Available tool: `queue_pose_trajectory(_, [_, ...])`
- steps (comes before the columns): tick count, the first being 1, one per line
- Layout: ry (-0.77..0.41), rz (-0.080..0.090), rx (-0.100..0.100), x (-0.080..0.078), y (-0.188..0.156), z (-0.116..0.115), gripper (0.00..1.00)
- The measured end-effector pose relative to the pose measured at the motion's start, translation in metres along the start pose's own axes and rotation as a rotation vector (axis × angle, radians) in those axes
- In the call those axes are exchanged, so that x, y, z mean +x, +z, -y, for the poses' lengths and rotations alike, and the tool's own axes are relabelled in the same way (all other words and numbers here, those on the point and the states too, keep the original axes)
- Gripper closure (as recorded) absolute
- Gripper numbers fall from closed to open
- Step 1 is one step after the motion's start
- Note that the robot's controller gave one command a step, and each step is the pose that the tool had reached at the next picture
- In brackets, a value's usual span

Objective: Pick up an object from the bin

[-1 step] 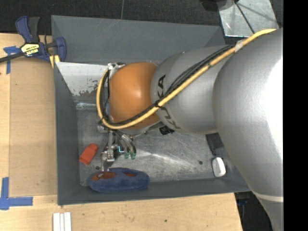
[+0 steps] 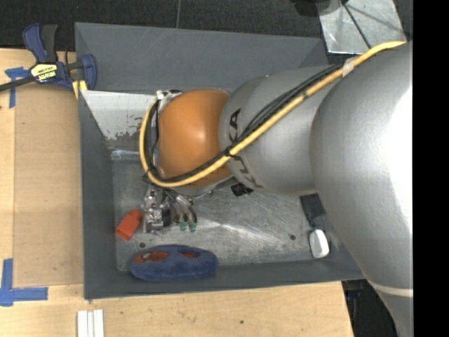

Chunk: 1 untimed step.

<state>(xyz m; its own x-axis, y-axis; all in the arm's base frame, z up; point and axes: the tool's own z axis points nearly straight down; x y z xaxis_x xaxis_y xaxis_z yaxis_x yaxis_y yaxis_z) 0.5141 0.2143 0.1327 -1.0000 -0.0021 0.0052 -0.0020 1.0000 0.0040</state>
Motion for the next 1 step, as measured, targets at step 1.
queue_pose_trajectory(1, [-0.003, 0.018, 0.002, -0.0403, -0.1059, 0.0432, 1.0])
